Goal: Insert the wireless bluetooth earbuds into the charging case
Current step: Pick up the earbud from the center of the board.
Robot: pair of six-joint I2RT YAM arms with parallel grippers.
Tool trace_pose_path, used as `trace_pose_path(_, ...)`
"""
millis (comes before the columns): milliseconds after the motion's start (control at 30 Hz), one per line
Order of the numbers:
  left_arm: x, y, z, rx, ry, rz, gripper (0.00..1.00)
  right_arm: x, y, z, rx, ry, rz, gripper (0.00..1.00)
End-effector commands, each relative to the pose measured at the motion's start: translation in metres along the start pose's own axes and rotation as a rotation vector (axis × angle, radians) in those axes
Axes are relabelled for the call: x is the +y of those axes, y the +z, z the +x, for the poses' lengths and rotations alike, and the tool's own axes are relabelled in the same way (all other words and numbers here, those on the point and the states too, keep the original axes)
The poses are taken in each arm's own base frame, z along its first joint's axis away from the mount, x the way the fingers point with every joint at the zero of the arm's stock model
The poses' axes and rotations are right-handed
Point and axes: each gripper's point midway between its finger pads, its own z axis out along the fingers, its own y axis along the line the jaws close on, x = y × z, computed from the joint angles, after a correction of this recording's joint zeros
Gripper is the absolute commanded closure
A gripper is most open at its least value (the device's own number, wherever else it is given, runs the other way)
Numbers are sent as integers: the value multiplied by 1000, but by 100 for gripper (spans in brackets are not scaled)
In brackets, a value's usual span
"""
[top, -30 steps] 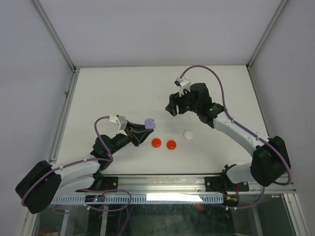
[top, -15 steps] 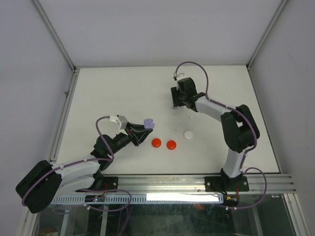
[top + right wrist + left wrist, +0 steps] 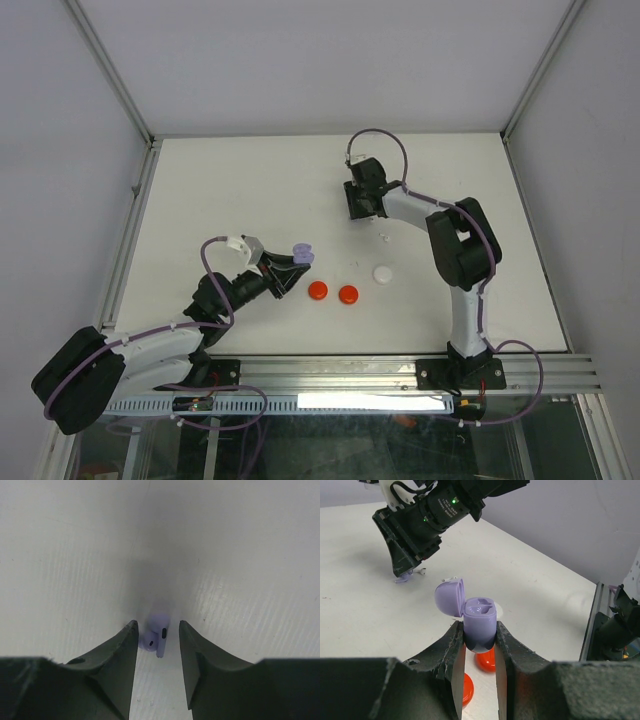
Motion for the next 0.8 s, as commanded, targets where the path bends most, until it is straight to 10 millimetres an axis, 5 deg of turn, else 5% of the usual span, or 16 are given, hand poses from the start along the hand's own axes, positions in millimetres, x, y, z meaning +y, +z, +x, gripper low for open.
trace_pose_path(0,-6,4,-24,-72,50,27,100,-1,1,-12,-6,5,15,60)
trace_pose_path(333,-8,4,-26,-74,71,40,100,2,0,16,106,11,-12,72)
trace_pose_path(767,-13,6,-26,-65,71,67,100,22,-40,61,226,-16,-114,81)
